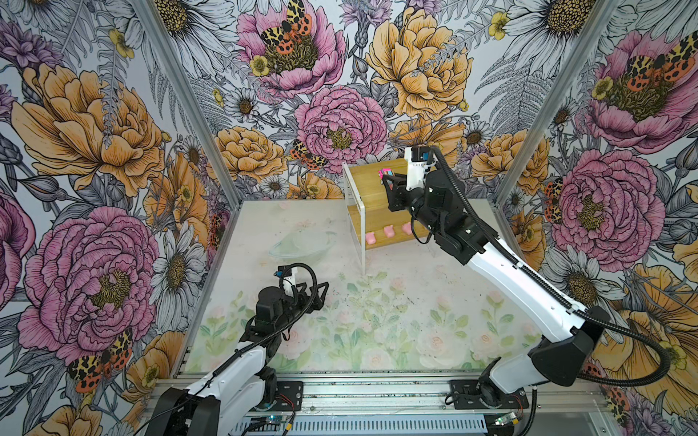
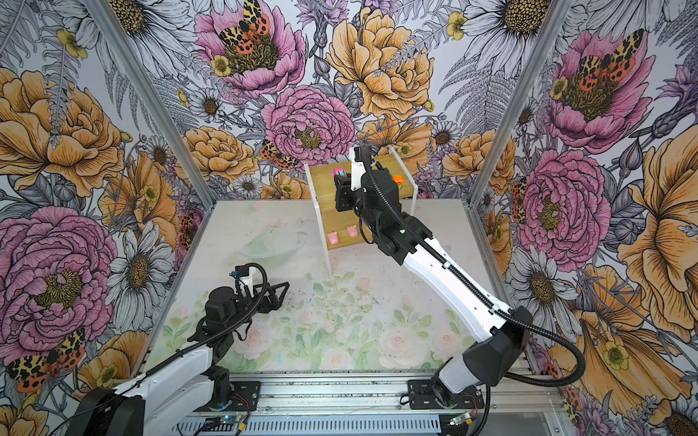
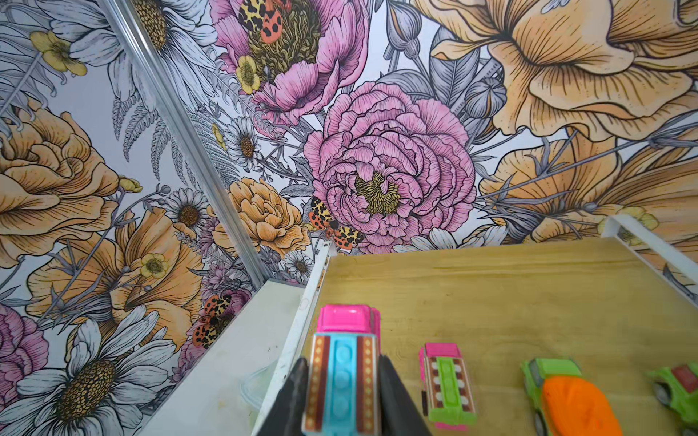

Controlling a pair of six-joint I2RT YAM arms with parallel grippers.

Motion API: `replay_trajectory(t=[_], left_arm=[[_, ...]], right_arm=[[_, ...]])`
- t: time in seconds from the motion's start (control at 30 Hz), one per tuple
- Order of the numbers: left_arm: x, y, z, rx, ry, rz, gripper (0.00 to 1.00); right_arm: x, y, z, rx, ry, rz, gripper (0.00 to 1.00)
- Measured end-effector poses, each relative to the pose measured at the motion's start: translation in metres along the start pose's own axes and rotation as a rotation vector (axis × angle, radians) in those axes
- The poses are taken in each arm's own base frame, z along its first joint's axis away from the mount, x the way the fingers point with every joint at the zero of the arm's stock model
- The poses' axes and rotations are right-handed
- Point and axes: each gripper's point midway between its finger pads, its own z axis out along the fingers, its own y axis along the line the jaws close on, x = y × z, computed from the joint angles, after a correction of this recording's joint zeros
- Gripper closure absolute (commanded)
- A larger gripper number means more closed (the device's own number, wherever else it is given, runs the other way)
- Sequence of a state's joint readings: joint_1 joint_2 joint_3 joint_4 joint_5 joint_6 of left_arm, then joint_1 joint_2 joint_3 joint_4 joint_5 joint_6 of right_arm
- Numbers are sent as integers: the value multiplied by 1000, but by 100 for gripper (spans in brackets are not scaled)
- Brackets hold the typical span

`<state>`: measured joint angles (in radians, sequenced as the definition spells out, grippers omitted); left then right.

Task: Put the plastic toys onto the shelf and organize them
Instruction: 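Lift the blue-topped truck with the right gripper up to the upper shelf, then lower the truck at the shelf end nearest the pigs' side and open the right gripper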

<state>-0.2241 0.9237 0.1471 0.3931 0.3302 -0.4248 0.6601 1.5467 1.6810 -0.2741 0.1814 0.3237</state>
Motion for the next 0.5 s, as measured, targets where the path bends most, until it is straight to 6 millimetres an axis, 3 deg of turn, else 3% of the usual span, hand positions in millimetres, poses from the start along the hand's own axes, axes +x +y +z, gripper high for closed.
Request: replay_trajectory(t=[0.2, 0.5], left_arm=[[1, 1, 0, -2, 3, -1, 1], [3, 2, 1, -7, 13, -5, 1]], right_arm=[[28, -4, 24, 32, 82, 11, 71], [43, -6, 31, 41, 126, 32, 71]])
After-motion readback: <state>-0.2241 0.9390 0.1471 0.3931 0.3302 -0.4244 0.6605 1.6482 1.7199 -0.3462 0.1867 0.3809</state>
